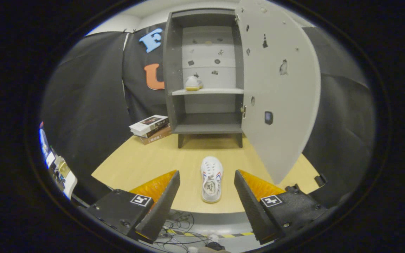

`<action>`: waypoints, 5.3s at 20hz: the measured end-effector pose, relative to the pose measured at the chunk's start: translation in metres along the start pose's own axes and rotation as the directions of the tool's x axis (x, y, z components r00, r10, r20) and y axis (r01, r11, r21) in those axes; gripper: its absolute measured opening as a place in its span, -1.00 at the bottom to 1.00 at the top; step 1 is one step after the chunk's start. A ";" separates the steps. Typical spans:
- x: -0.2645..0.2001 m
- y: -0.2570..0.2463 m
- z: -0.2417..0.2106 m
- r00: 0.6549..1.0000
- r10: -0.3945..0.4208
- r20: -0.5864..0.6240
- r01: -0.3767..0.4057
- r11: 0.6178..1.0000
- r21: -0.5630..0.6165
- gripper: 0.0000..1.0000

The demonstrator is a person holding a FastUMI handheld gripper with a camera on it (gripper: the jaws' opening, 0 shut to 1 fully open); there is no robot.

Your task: Open the shoe cabinet door, grab the shoes and put them into the shoe cabinet, then close the shoe cabinet door.

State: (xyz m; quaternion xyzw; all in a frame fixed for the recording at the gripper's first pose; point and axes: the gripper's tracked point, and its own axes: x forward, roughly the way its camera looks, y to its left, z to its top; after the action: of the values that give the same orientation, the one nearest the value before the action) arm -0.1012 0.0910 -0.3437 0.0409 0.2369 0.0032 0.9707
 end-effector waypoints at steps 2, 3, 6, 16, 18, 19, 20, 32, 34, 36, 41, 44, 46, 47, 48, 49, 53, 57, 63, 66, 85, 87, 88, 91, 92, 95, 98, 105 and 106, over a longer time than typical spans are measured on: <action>0.030 0.002 -0.008 1.000 0.001 -0.012 -0.001 1.000 0.005 0.96; 0.048 0.002 -0.010 1.000 -0.002 -0.018 0.002 1.000 -0.001 0.96; 0.091 0.008 -0.025 0.999 -0.009 -0.049 0.009 1.000 -0.012 0.96; 0.188 0.013 -0.092 0.977 0.006 -0.212 -0.006 1.000 0.002 0.96; 0.198 0.011 -0.098 0.974 0.001 -0.226 -0.002 1.000 -0.004 0.96; 0.203 0.011 -0.098 0.973 0.005 -0.229 -0.006 1.000 -0.002 0.96; 0.208 0.013 -0.097 0.974 0.017 -0.228 -0.016 1.000 0.005 0.96; 0.237 0.000 -0.088 0.978 0.070 -0.197 -0.061 0.997 0.051 -0.19; 0.238 -0.001 -0.088 0.979 0.073 -0.192 -0.067 0.997 0.039 -0.54; 0.235 -0.002 -0.088 0.976 0.068 -0.208 -0.062 0.997 0.035 -0.68; 0.226 -0.008 -0.066 0.978 0.067 -0.199 -0.056 0.997 0.061 -0.87; 0.214 -0.020 -0.039 0.983 0.057 -0.172 -0.051 0.998 0.041 -0.87; 0.204 -0.022 -0.009 0.991 0.046 -0.126 -0.043 0.999 0.023 -0.87; 0.197 -0.021 0.008 0.993 0.049 -0.108 -0.047 0.999 0.021 -0.87; 0.191 -0.018 0.026 0.995 0.054 -0.088 -0.053 0.998 0.017 -0.88; 0.184 -0.017 0.046 0.996 0.054 -0.069 -0.054 0.999 0.001 -0.87; 0.160 -0.013 0.133 0.999 0.048 0.023 -0.047 0.998 -0.030 -0.87; 0.160 -0.017 0.214 0.993 0.025 0.119 -0.019 0.998 -0.054 -0.87; 0.201 -0.019 0.313 0.982 -0.013 0.189 0.031 0.995 -0.094 -0.87; 0.234 -0.019 0.356 0.978 -0.024 0.209 0.044 0.995 -0.091 -0.87; 0.388 -0.022 0.388 0.997 -0.067 -0.023 0.067 0.997 -0.031 -0.87; 0.387 -0.022 0.388 0.997 -0.078 -0.016 0.078 0.997 -0.021 -0.85; 0.388 -0.024 0.389 0.996 -0.086 -0.011 0.086 0.996 -0.016 -0.84; 0.384 -0.025 0.389 0.996 -0.086 -0.001 0.086 0.996 0.007 -0.73; 0.380 -0.026 0.390 0.996 -0.086 0.011 0.086 0.996 0.022 -0.61; 0.363 -0.026 0.395 0.994 -0.097 0.050 0.095 0.994 0.050 0.01; 0.343 -0.025 0.391 0.991 -0.108 0.080 0.104 0.993 0.047 0.39; 0.277 -0.018 0.391 0.977 -0.129 0.167 0.127 0.992 0.024 0.67; 0.262 -0.016 0.390 0.974 -0.129 0.184 0.127 0.992 0.022 0.67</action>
State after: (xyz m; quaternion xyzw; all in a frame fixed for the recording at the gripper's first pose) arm 0.3103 0.0515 -0.1202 0.0308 0.1478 -0.0642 0.9865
